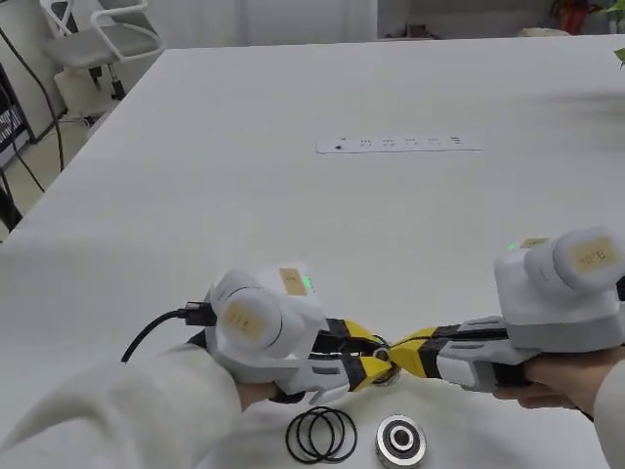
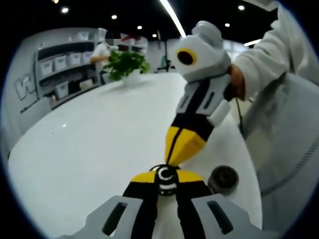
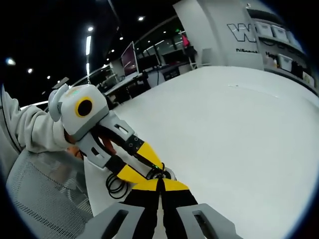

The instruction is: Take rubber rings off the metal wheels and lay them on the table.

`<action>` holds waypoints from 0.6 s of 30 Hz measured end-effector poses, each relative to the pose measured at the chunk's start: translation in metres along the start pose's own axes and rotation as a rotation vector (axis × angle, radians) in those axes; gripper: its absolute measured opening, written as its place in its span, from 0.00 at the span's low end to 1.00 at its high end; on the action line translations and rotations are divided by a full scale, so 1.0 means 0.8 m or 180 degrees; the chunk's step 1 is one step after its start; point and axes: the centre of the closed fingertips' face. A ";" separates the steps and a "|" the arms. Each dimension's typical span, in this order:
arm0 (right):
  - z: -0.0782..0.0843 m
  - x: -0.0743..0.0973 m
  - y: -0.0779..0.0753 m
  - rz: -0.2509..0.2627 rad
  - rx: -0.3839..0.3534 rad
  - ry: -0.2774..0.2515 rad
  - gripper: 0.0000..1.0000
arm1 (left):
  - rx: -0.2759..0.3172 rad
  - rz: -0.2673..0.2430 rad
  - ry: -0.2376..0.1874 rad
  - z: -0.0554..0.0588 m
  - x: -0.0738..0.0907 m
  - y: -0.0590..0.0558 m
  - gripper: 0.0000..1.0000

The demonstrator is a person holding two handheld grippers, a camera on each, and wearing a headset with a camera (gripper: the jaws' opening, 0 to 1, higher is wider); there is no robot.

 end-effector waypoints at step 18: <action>-0.009 0.013 -0.006 0.0009 -0.0250 -0.0114 0.00 | 0.0200 0.0103 -0.0255 -0.040 0.028 0.008 0.27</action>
Point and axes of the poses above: the centre of the closed fingertips' face, and the gripper's own axes: x roughly backward along the fingers, y roughly to its left, z roughly out of its underside, and after that the axes turned 9 degrees about y, right-handed
